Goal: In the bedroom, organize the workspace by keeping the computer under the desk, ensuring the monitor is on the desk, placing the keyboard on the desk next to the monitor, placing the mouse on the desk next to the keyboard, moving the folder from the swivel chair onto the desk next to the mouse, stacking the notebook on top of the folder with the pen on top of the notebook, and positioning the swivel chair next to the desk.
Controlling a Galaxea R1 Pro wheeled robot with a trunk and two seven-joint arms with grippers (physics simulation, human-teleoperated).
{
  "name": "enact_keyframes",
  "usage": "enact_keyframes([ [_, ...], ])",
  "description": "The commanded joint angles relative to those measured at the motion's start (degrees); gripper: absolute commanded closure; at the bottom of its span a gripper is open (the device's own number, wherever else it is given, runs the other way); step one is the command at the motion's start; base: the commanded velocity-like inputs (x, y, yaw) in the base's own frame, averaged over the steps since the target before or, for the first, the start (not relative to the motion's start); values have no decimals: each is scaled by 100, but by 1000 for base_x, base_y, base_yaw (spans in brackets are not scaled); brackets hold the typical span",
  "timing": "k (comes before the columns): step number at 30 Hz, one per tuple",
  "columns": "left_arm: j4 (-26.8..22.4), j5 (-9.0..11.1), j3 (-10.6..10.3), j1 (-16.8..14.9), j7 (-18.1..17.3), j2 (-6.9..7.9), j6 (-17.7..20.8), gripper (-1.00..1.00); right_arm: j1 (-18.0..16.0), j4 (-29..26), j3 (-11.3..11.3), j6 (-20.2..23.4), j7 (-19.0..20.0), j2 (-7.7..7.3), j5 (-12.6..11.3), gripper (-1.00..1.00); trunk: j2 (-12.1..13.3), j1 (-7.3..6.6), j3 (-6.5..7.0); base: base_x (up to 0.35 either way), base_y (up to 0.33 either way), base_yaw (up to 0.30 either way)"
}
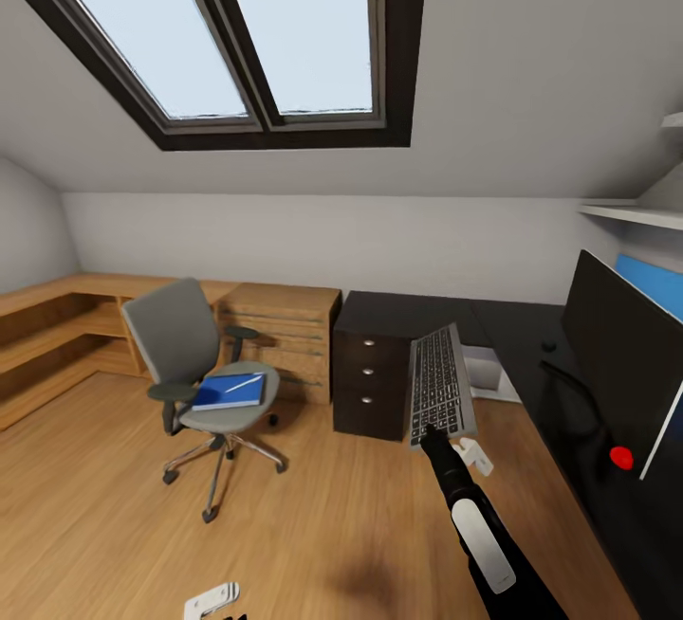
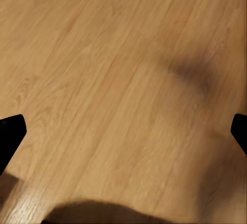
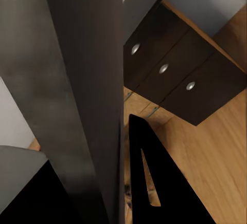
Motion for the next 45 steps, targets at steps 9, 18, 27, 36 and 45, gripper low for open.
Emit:
enact_keyframes([
  [9,-12,69,-33,-3,53,7,15,-100,-5,-2,20,-37,3,-3,-75,100,-5,4,-8,316,2,-17],
  [18,-12,57,-39,-2,61,6,13,-100,-5,-3,20,-30,8,-33,-76,100,-5,4,-8,276,0,-1],
  [27,-8,70,-49,-2,61,6,15,-100,-5,-3,21,-36,18,-46,-76,100,-5,4,-8,200,0,-66],
  [36,-11,70,-50,-2,61,6,15,-100,-5,-7,12,-37,19,-55,-76,100,-5,4,-8,1,0,-261],
  [45,-12,74,-42,-3,61,6,15,-100,-5,-3,21,-37,19,-51,-76,100,-5,4,-8,12,0,-175],
])
